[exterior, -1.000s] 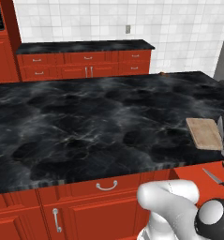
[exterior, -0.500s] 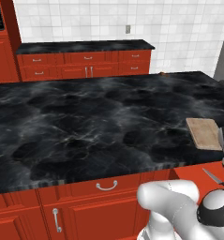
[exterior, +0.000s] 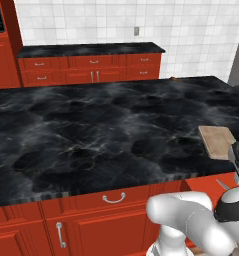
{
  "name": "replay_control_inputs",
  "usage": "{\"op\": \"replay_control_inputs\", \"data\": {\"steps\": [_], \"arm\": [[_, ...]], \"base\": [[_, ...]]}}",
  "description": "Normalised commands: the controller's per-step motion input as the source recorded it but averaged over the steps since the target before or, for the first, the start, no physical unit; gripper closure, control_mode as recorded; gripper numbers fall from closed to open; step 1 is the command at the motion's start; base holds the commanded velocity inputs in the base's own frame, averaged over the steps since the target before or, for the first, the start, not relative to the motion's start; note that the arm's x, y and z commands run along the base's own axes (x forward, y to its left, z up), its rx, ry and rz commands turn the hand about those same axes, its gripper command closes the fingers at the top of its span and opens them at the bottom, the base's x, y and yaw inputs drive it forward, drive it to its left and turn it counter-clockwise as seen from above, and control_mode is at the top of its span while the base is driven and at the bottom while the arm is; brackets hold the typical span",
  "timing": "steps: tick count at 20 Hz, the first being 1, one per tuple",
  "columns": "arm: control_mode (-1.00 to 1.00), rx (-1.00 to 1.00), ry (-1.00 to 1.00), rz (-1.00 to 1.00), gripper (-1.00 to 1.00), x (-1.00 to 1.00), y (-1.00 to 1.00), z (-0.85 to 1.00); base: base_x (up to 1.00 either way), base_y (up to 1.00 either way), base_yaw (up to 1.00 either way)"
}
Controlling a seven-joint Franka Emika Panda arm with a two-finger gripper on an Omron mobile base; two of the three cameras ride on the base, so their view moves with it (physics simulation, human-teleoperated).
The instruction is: Open the drawer on the right and place the cutting tools on the cutting board.
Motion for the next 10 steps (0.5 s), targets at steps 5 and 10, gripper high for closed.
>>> {"op": "replay_control_inputs", "data": {"steps": [5, 10], "arm": [[-1.00, 0.00, 0.00, 0.00, -1.00, 0.14, -0.23, -0.42], [-1.00, 0.03, 0.00, 0.00, -1.00, 0.01, -0.28, -0.30]], "base": [[0.00, 0.00, 0.00], [0.00, 0.00, 0.00]]}}
